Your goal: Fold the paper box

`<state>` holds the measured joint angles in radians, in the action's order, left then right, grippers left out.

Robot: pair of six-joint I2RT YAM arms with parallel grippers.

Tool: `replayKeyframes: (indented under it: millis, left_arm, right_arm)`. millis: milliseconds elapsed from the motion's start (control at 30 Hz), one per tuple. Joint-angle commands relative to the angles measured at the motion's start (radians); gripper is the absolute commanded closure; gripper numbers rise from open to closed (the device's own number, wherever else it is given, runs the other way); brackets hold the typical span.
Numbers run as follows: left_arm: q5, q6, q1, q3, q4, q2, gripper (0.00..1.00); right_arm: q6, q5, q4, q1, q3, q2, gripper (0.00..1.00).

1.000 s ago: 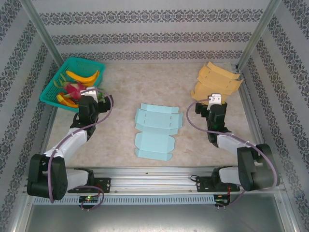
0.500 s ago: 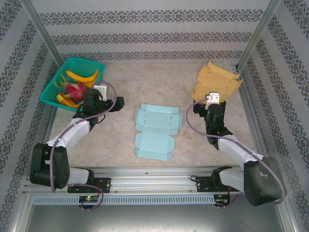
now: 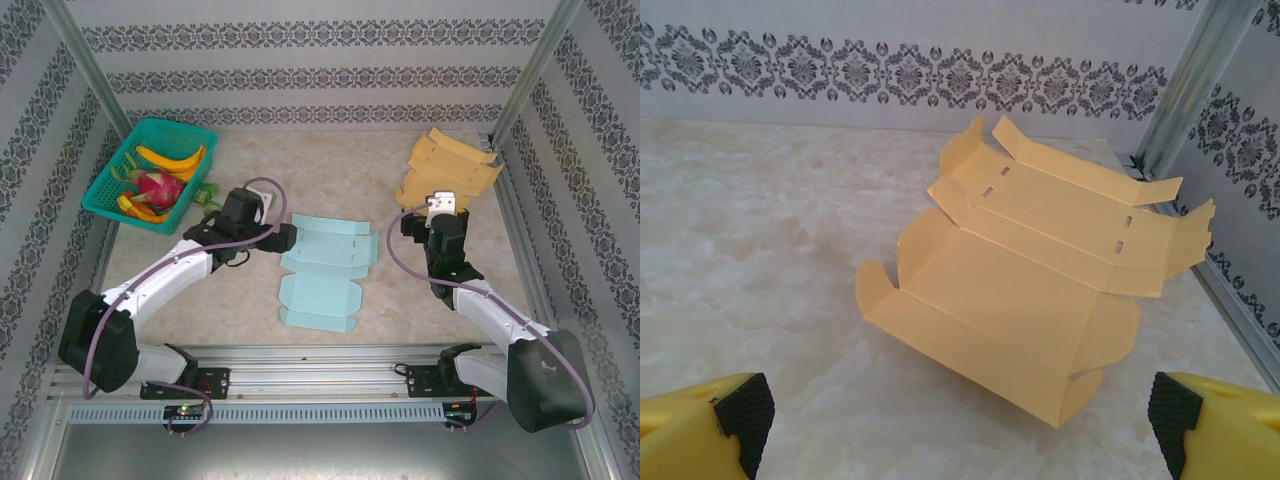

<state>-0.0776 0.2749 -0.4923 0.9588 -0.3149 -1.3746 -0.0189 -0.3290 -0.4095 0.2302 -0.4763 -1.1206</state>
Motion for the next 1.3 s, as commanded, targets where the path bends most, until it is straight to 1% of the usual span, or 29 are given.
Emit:
replayKeyframes:
  millis: [0,267,400,467,533,600,700,767,933,967,1000,1033,1133,1267]
  left_arm:
    - [0.086,0.040,-0.045,0.003,-0.056,-0.067,0.00]
    - [0.117,0.058,-0.078,0.038,-0.031,-0.193,0.03]
    - [0.156,0.055,-0.075,0.068,-0.023,-0.246,0.06]
    - [0.143,0.046,-0.071,0.087,-0.016,-0.273,0.10]
    - [0.129,0.038,-0.068,0.113,-0.020,-0.301,0.18]
    - [0.128,0.031,-0.064,0.140,-0.031,-0.333,0.29]
    - [0.151,0.027,-0.061,0.167,-0.047,-0.376,0.41]
    - [0.161,0.025,-0.061,0.179,-0.047,-0.398,0.51]
    - [0.156,0.040,-0.062,0.176,0.002,-0.420,0.72]
    - [0.153,0.043,-0.063,0.172,0.019,-0.420,0.81]
    - [0.154,0.047,-0.063,0.167,0.032,-0.420,0.93]
    - [0.158,0.050,-0.062,0.165,0.041,-0.417,1.00]
    - [0.171,0.059,-0.064,0.141,0.087,-0.393,1.00]
    - [0.172,0.090,-0.065,0.079,0.184,-0.315,1.00]
  right_arm:
    - [-0.005,0.010,0.015,0.017,-0.036,0.010,0.02]
    - [0.014,0.092,0.009,0.041,-0.028,0.033,0.02]
    - [0.031,0.159,0.009,0.057,-0.037,0.027,0.02]
    - [0.043,0.180,0.014,0.072,-0.046,0.021,0.02]
    - [0.057,0.194,0.017,0.086,-0.050,0.018,0.02]
    - [0.072,0.200,0.018,0.102,-0.056,0.015,0.02]
    - [0.085,0.202,0.023,0.114,-0.067,0.002,0.02]
    - [0.089,0.211,0.026,0.119,-0.080,-0.013,0.02]
    - [0.089,0.240,0.032,0.144,-0.100,-0.050,0.02]
    - [0.079,0.245,0.029,0.150,-0.105,-0.059,0.02]
    - [0.068,0.255,0.031,0.154,-0.111,-0.067,0.02]
    - [0.059,0.263,0.042,0.158,-0.122,-0.073,0.02]
    - [0.047,0.267,0.085,0.180,-0.160,-0.084,0.02]
    - [0.062,0.298,0.129,0.196,-0.212,-0.099,0.02]
